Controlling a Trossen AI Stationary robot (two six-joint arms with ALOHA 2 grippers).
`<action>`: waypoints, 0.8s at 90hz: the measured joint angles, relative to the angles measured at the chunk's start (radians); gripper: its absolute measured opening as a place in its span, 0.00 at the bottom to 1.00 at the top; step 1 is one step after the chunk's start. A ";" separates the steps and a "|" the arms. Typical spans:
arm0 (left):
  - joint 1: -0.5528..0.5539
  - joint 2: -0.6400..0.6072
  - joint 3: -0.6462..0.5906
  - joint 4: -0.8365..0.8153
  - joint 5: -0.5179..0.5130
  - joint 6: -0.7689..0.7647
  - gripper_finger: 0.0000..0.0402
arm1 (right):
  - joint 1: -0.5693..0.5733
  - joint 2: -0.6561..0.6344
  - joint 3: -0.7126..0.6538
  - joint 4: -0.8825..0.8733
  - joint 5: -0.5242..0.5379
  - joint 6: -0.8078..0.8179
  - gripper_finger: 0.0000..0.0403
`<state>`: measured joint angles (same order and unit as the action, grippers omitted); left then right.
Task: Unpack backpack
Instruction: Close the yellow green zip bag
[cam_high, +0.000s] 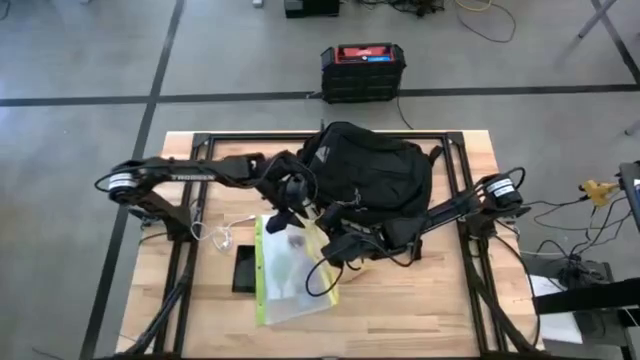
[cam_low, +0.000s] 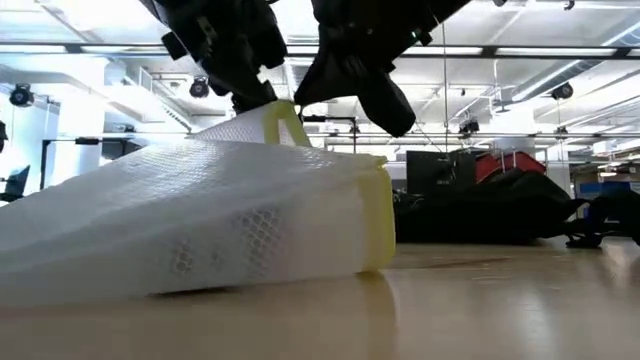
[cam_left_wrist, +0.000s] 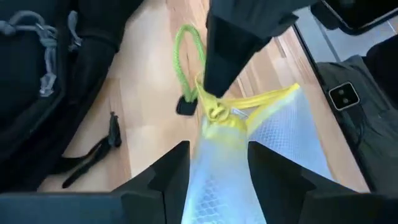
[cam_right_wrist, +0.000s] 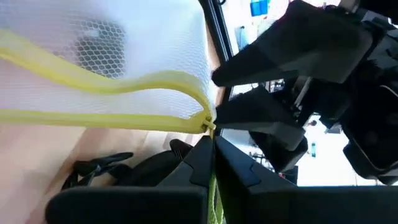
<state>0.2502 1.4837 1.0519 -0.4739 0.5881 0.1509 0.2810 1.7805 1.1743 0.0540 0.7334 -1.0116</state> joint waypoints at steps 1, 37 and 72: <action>0.001 0.000 0.000 0.000 0.000 0.000 0.37 | 0.001 0.000 0.001 0.000 0.000 0.000 0.00; 0.012 0.078 0.000 0.035 0.093 0.038 0.31 | 0.016 0.000 0.036 -0.001 -0.011 0.000 0.00; 0.011 0.036 -0.001 0.088 0.095 0.016 0.00 | 0.011 -0.008 0.106 -0.146 -0.031 0.300 0.07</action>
<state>0.2609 1.5202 1.0508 -0.3859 0.6833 0.1664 0.2917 1.7723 1.2804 -0.0923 0.7024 -0.7112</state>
